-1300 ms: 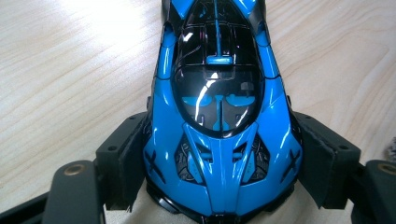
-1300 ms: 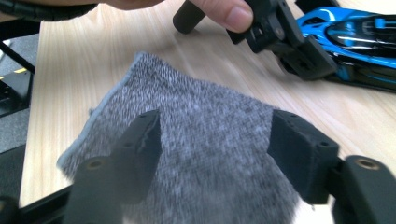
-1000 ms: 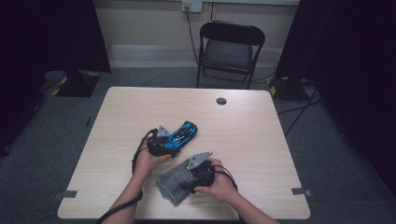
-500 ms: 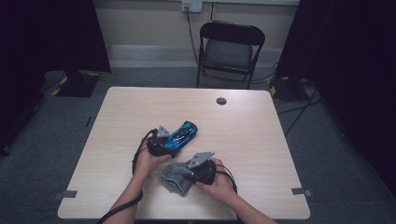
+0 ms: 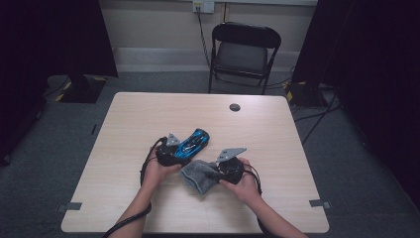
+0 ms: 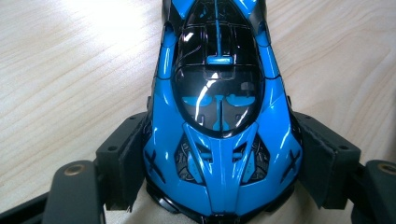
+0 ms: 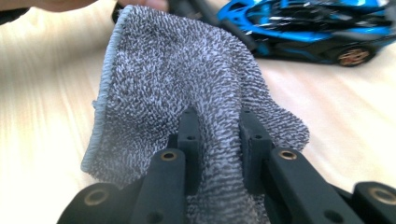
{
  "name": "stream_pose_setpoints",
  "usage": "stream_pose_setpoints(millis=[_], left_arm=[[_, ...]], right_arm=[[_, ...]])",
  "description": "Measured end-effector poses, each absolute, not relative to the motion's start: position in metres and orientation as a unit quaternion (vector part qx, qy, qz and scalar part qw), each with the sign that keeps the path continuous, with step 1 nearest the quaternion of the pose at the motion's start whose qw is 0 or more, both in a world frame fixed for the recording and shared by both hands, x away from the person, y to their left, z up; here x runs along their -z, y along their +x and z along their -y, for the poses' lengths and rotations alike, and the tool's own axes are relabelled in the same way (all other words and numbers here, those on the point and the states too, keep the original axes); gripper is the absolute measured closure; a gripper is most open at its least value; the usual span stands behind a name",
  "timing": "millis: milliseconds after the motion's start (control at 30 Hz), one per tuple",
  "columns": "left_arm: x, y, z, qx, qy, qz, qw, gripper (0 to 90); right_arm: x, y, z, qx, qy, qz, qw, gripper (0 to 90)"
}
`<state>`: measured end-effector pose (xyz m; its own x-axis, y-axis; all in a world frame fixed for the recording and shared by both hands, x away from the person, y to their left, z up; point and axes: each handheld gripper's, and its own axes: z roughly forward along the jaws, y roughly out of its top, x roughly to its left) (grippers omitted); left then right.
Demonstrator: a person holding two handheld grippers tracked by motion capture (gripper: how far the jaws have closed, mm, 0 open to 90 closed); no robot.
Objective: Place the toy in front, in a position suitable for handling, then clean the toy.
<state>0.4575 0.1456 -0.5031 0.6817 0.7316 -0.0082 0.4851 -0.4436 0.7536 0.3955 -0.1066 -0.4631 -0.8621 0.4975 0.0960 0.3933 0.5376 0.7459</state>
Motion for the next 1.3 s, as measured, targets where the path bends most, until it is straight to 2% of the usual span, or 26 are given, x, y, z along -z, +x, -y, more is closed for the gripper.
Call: stream_pose_setpoints(millis=[200, 767, 1033, 1300], left_arm=[[0.503, 0.458, -0.146, -0.161, 0.835, -0.363, 0.38, 25.9], [0.503, 0.457, -0.146, -0.163, 0.836, -0.363, 0.378, 25.9], [0.503, 0.457, -0.146, -0.163, 0.836, -0.363, 0.378, 25.9], [0.503, 0.457, -0.146, -0.163, 0.836, -0.363, 0.378, 25.9]], right_arm=[[0.454, 0.408, 0.118, -0.418, 0.278, -0.863, 0.06, 74.5], [0.427, 0.451, 0.124, -0.415, 0.326, -0.844, 0.096, 74.3], [0.425, 0.471, 0.102, -0.395, 0.335, -0.847, 0.118, 74.0], [0.438, 0.479, 0.072, -0.377, 0.335, -0.856, 0.112, 73.2]])
